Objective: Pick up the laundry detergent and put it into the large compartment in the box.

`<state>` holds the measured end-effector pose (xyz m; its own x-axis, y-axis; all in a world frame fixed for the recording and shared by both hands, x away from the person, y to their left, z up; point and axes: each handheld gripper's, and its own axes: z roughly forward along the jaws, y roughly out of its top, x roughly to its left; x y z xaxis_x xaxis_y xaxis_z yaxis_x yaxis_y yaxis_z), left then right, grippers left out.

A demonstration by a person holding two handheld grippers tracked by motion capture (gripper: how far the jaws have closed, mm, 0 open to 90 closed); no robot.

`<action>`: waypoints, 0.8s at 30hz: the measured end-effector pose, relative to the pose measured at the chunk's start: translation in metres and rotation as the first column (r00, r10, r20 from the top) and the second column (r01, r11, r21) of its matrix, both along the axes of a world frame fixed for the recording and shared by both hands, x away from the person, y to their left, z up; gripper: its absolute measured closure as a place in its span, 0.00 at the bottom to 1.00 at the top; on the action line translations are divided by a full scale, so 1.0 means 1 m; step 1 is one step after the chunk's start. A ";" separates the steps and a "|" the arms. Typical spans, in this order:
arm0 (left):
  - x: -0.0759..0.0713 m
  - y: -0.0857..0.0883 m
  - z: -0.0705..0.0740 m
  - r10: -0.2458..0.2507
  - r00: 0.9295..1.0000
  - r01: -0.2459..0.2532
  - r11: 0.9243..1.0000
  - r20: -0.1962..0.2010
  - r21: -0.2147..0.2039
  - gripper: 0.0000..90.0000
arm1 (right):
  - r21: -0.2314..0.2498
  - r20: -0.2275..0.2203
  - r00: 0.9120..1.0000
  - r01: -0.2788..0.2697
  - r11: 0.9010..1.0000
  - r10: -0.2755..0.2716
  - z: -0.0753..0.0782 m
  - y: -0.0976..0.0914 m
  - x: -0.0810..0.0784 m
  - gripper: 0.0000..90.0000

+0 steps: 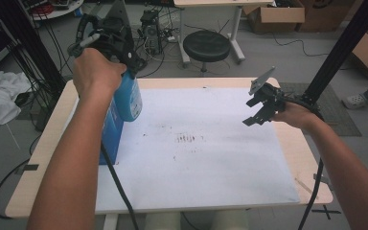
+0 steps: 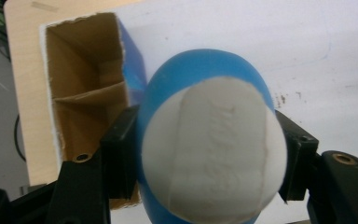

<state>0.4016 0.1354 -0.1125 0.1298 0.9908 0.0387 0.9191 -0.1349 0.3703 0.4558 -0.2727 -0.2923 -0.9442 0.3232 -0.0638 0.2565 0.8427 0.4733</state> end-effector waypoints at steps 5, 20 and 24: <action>-0.002 0.012 0.006 0.022 1.000 -0.022 1.000 0.007 -0.004 0.42 | -0.010 -0.005 1.000 -0.003 1.000 0.003 -0.001 0.001 0.000 0.20; -0.008 0.061 0.013 0.102 0.994 -0.102 0.995 0.035 0.011 0.42 | -0.007 -0.007 1.000 0.015 1.000 -0.015 0.000 -0.006 0.001 0.20; -0.009 0.073 0.006 0.119 0.992 -0.120 0.992 0.042 0.026 0.42 | -0.005 -0.007 1.000 0.017 1.000 -0.017 0.000 -0.006 0.001 0.20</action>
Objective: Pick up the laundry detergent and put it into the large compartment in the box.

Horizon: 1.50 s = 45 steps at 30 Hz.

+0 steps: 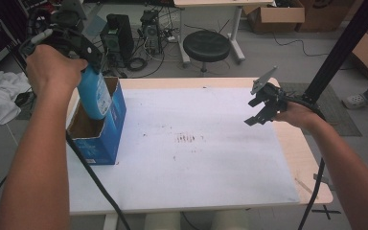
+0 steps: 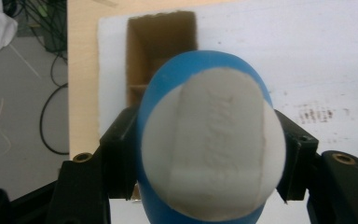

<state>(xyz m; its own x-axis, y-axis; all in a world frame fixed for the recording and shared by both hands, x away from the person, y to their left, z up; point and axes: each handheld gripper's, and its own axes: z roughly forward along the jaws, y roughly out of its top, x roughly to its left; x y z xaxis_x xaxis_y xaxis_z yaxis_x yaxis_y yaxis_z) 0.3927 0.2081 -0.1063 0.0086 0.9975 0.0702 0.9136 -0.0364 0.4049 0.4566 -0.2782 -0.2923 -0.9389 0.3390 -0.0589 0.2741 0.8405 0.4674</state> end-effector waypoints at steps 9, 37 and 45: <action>0.002 0.024 -0.031 0.018 1.000 -0.018 1.000 0.005 -0.002 0.42 | -0.008 0.000 1.000 0.008 1.000 -0.008 0.000 -0.002 -0.001 0.20; 0.014 0.041 -0.155 -0.055 0.997 0.055 0.998 -0.059 -0.002 0.42 | -0.045 -0.019 0.999 0.026 0.999 -0.027 -0.010 0.000 0.003 0.20; 0.014 0.042 -0.171 -0.071 0.994 0.072 0.997 -0.083 0.009 0.42 | -0.047 -0.025 0.999 0.030 0.998 -0.032 -0.013 -0.001 0.003 0.20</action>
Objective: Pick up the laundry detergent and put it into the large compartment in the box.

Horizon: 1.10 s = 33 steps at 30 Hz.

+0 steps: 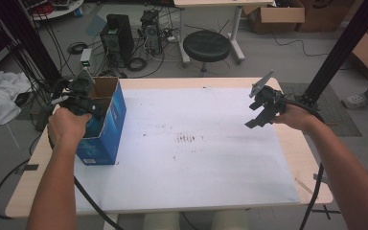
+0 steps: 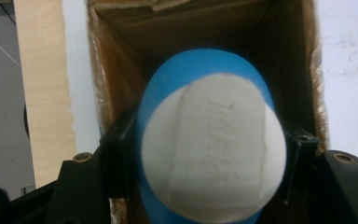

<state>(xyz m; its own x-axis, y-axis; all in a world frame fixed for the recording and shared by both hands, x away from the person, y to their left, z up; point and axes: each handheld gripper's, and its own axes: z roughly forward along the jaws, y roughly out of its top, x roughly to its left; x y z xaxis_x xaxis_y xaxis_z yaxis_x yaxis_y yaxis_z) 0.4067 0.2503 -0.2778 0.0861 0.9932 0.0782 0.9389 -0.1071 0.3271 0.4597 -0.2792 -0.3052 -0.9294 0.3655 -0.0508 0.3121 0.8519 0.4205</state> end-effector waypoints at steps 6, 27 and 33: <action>0.000 0.000 -0.009 -0.009 1.000 0.009 1.000 -0.021 0.003 0.42 | -0.002 -0.002 1.000 0.003 1.000 -0.003 -0.001 0.000 0.001 0.20; 0.000 0.004 -0.007 0.008 1.000 -0.007 0.999 0.011 -0.046 0.36 | -0.011 -0.007 1.000 -0.004 1.000 0.004 -0.003 0.003 0.001 0.20; -0.003 0.006 -0.001 0.004 1.000 -0.002 0.998 0.029 -0.067 0.35 | -0.010 -0.006 1.000 -0.008 1.000 0.008 -0.002 0.005 -0.001 0.20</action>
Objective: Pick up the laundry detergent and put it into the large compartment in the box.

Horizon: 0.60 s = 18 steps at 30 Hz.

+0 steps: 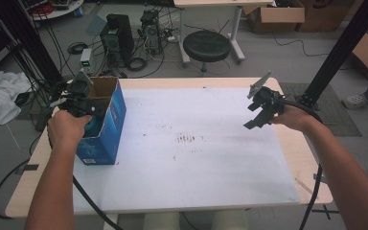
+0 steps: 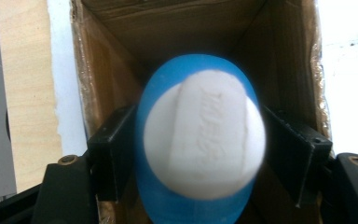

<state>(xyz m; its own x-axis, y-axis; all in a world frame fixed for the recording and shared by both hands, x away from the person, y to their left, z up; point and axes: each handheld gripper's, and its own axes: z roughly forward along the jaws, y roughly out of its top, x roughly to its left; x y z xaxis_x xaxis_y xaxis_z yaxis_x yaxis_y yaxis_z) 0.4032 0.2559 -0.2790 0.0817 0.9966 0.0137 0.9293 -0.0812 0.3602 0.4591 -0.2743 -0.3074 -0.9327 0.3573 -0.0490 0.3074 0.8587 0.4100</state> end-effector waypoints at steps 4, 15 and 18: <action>-0.002 0.000 0.006 -0.003 1.000 0.003 1.000 0.015 -0.005 0.34 | 0.000 0.002 1.000 -0.003 1.000 0.003 0.001 0.001 -0.001 0.20; -0.004 -0.002 0.029 -0.004 0.999 0.004 1.000 0.054 0.016 0.33 | 0.002 0.009 1.000 -0.003 1.000 0.003 0.005 -0.001 -0.003 0.21; -0.004 -0.002 0.037 -0.012 0.998 0.010 1.000 0.067 0.023 0.33 | 0.002 0.012 1.000 -0.001 1.000 0.001 0.006 -0.001 -0.004 0.21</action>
